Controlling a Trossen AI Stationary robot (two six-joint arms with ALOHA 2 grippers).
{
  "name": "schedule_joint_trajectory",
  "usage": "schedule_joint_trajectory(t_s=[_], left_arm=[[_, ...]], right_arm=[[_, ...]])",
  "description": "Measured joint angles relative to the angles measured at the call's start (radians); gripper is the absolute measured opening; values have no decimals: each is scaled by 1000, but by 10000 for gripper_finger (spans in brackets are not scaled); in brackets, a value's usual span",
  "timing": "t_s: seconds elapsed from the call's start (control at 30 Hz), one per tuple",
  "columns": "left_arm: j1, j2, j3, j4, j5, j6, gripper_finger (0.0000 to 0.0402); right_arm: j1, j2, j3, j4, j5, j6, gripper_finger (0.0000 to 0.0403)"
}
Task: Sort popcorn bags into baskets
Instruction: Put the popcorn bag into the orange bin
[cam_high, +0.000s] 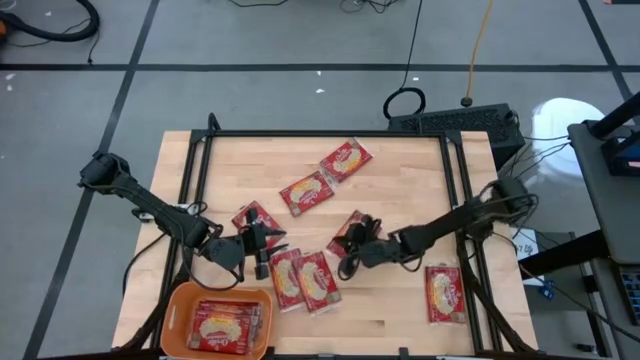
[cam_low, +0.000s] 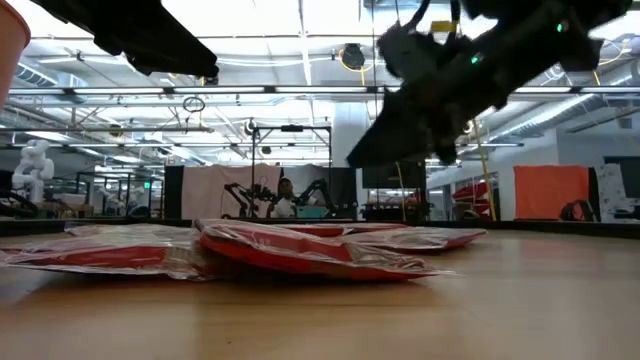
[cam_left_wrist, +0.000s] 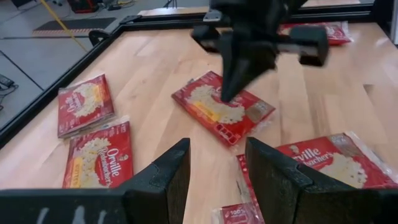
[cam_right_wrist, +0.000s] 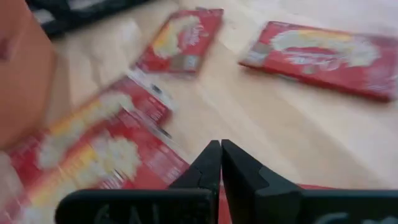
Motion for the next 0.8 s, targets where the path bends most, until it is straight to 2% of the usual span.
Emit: schedule_joint_trajectory(t_s=[0.1, 0.27, 0.37, 0.43, 0.6, 0.8], left_arm=[[0, 4, 0, 2, 12, 0, 159], [0, 16, 0, -1, 14, 2, 159], [0, 16, 0, 1, 14, 6, 159], [0, 16, 0, 2, 14, 23, 159], [2, 16, 0, 1, 14, 42, 159], [2, 16, 0, 1, 14, 48, 159]], right_arm=[[2, -115, -1, -196, 0, -63, 13], [29, -271, -1, -622, -1, -126, 38], [41, -318, -31, -744, -2, -154, 66], [40, -341, -74, -743, -22, -214, 88], [38, -345, -189, -597, -53, -436, 155], [4, -325, -326, -401, -54, -516, 215]])
